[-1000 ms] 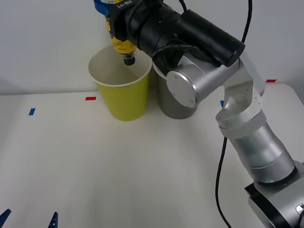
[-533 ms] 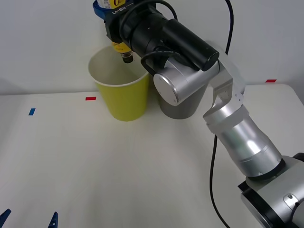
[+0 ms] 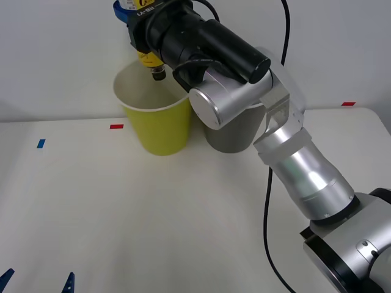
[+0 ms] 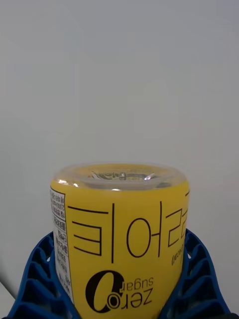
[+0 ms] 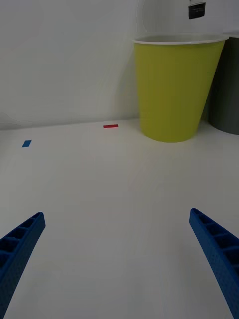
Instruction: Put cans in the gray bin and PET bottles in the light green bin.
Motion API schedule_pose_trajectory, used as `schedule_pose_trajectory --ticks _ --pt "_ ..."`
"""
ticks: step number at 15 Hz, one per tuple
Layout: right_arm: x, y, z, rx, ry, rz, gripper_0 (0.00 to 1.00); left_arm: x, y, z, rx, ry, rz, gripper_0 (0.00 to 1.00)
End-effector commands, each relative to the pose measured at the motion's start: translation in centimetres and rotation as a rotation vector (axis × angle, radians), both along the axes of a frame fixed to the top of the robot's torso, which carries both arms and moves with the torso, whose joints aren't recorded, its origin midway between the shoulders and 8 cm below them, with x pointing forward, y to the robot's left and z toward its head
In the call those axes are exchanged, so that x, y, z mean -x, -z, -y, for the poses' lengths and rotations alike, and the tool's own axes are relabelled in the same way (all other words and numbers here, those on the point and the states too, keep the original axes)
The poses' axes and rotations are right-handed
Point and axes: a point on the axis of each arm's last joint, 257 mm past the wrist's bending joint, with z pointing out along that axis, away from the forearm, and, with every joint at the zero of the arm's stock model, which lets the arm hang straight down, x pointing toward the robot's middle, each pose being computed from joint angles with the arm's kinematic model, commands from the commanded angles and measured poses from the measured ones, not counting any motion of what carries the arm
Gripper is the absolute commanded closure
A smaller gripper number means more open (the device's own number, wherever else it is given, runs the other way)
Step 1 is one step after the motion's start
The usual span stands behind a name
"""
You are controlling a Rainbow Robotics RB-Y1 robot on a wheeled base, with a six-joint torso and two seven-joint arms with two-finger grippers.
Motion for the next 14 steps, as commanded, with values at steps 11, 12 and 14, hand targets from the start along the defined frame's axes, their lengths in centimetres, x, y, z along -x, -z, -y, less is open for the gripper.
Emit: schedule_pose_trajectory --ticks 11,12,14 --pt "-1.9 -0.1 -1.5 -0.04 -0.004 0.017 1.0 0.0 0.0 0.0 0.0 0.0 0.0 0.0" --pt "-1.9 -0.1 -1.4 -0.038 -0.002 0.02 1.0 0.0 0.0 0.0 0.0 0.0 0.0 0.0" --pt "-1.9 -0.2 -1.5 -0.042 -0.004 0.021 1.0 0.0 0.0 0.0 0.0 0.0 0.0 0.0"
